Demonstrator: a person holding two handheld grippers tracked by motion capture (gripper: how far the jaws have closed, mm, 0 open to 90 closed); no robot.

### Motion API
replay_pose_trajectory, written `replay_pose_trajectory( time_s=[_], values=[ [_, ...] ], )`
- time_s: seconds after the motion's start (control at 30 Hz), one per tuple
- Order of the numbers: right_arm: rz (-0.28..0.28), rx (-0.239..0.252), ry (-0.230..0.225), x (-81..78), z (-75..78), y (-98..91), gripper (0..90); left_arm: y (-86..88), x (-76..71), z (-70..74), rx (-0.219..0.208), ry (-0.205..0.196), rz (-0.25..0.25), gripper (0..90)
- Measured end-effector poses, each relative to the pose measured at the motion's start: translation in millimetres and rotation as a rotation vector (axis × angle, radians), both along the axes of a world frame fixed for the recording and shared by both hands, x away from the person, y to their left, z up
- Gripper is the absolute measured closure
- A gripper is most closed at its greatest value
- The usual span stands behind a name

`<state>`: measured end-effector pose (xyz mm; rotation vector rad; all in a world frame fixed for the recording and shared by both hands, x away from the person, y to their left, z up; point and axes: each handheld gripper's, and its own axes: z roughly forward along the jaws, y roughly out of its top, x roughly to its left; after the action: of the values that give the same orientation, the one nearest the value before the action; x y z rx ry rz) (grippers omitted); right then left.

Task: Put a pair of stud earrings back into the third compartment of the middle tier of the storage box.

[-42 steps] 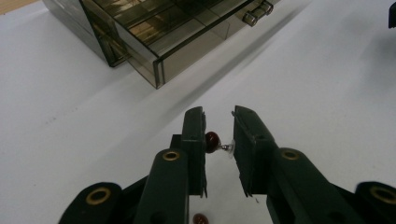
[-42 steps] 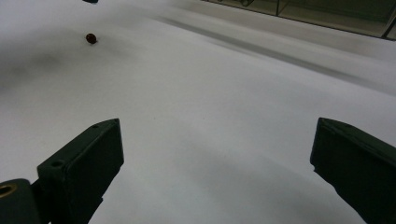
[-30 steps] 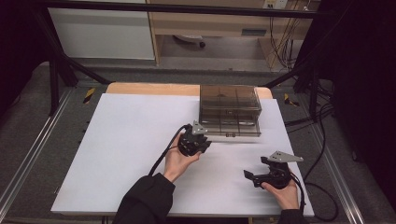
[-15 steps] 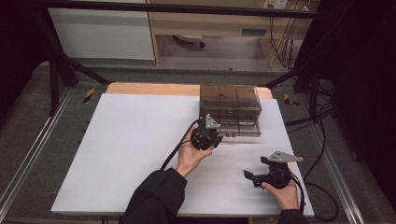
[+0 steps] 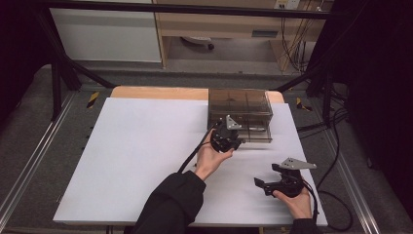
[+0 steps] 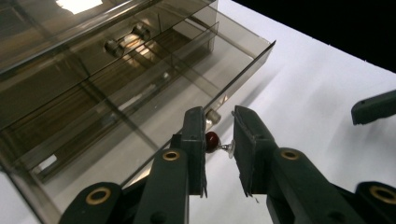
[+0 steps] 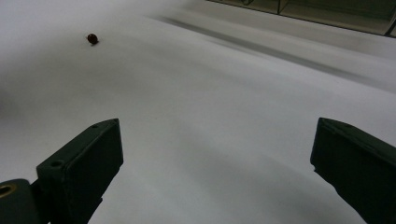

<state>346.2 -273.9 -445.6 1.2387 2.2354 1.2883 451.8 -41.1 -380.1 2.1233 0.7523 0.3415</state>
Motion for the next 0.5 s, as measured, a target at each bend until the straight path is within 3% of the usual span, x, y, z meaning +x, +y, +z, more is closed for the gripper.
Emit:
replay_pose_trajectory(
  time_s=[0.5],
  values=[
    [-0.04, -0.003, -0.016, -0.3, 0.0, 0.4, 2.6, -31.7, 12.8, 1.8, 0.0, -0.007, 0.007, 74.1]
  ],
)
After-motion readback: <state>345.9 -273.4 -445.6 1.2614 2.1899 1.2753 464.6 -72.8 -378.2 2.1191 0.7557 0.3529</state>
